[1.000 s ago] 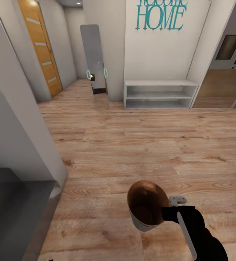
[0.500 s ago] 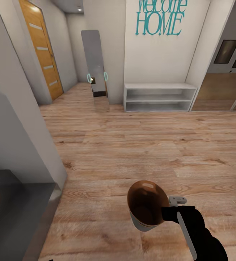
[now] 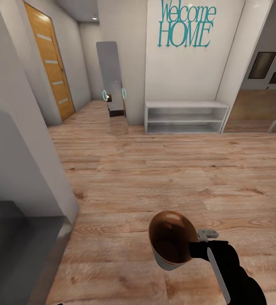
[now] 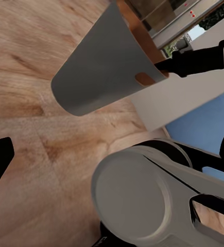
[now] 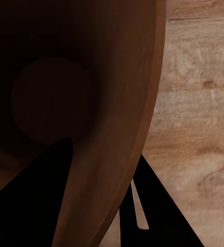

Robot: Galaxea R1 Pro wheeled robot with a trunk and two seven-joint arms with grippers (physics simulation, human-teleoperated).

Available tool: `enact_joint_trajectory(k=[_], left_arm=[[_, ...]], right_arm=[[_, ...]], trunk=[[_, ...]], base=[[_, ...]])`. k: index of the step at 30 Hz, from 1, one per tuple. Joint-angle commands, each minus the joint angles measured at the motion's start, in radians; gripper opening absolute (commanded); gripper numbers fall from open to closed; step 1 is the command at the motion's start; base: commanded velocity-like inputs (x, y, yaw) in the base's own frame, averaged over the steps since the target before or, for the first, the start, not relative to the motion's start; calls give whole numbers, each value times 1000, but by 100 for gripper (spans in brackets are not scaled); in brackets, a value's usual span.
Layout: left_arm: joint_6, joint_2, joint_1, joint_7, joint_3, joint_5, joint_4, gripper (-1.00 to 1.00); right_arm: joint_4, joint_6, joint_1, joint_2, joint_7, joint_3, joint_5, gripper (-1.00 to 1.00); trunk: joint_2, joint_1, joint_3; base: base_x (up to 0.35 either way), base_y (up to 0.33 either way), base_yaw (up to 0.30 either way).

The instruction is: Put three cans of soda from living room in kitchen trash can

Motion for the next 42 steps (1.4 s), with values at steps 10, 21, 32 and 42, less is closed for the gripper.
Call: enact_joint_trajectory(k=[10, 21, 32, 42], left_arm=[[0, 0, 0, 0, 1, 1, -1, 100], [0, 0, 0, 0, 1, 2, -1, 100], [0, 0, 0, 0, 0, 2, -1, 100], [0, 0, 0, 0, 1, 2, -1, 100]], right_arm=[[0, 0, 0, 0, 0, 0, -15, -100], [1, 0, 0, 0, 0, 0, -15, -100], [1, 0, 0, 0, 0, 0, -15, -100], [1, 0, 0, 0, 0, 0, -15, -100]], trunk=[[0, 0, 17], [0, 0, 35], [0, 0, 53], [0, 0, 69]], base=[[0, 0, 0], [0, 0, 0], [0, 0, 0], [0, 0, 0]])
